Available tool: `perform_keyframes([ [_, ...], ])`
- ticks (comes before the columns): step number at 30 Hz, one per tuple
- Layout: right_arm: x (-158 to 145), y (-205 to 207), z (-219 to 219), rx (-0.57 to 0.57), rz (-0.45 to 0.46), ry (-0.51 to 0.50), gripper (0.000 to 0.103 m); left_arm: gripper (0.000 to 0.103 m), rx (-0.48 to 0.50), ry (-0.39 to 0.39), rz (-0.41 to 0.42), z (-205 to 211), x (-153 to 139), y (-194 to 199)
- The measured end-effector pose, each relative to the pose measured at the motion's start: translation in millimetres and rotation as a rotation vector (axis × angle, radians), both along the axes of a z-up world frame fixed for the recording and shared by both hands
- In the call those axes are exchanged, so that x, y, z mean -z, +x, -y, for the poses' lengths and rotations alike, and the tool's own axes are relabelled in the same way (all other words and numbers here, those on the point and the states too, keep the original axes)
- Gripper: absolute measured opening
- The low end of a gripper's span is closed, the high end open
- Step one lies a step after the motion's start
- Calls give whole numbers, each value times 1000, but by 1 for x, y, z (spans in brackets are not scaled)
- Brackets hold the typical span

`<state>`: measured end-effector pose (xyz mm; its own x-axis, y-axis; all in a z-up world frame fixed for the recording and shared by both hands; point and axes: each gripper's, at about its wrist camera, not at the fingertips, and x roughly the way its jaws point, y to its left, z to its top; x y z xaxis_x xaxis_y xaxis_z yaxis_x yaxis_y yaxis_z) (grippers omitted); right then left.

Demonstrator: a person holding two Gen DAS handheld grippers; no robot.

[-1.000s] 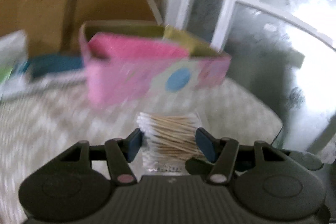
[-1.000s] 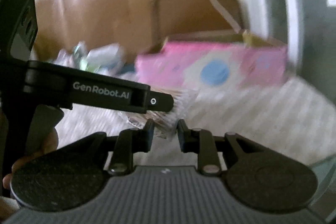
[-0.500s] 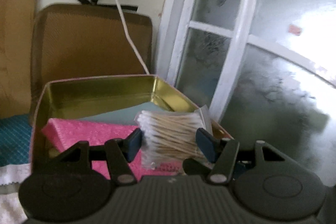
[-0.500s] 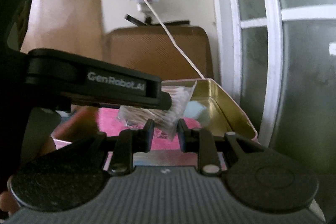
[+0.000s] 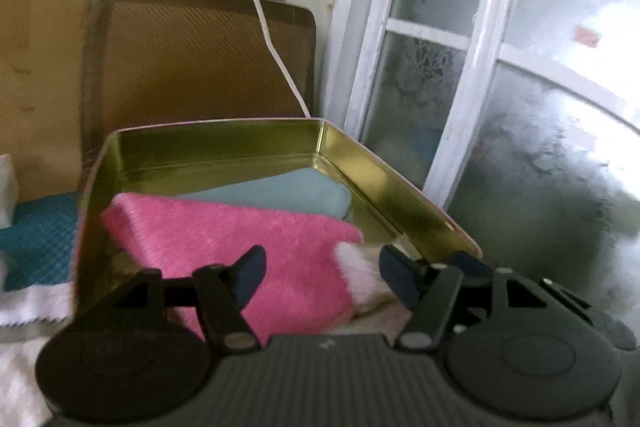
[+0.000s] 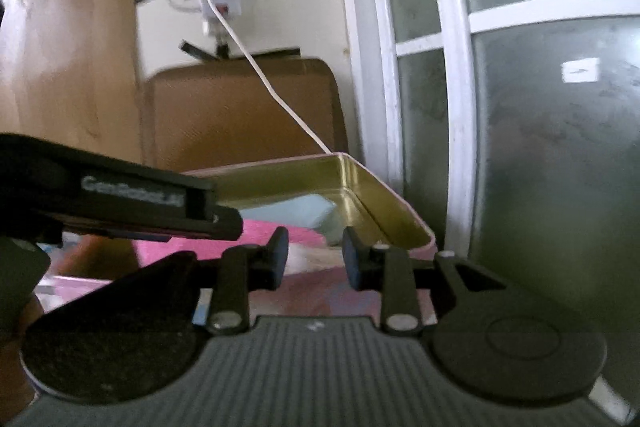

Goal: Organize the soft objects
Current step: 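Withdraw the open left tool from the pink tin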

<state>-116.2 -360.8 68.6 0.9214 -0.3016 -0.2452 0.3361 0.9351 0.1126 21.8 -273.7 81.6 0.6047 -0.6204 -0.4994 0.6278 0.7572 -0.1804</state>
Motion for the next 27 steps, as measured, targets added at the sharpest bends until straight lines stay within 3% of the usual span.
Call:
perform_keyframes([
  [4,6,-21,-31,-56,32,34,33,64,10,10,43,-48,0,-33],
  [9,19,-14,-78,-253,-86,90,34,67,-48,106,54,-116,17,-62],
  [16,34,28,-156,-533,-293,104,34,67,-333,144,-88,-242,50,-48],
  [19,37,42,-184,-598,-335,82,40,66,-474,167,-112,-297,61,-41],
  [23,34,59,-217,-654,-363,35,43,67,-631,227,-61,-357,64,-40],
  [27,29,79,-256,-748,-380,43,43,67,-764,119,-59,-414,59,-47],
])
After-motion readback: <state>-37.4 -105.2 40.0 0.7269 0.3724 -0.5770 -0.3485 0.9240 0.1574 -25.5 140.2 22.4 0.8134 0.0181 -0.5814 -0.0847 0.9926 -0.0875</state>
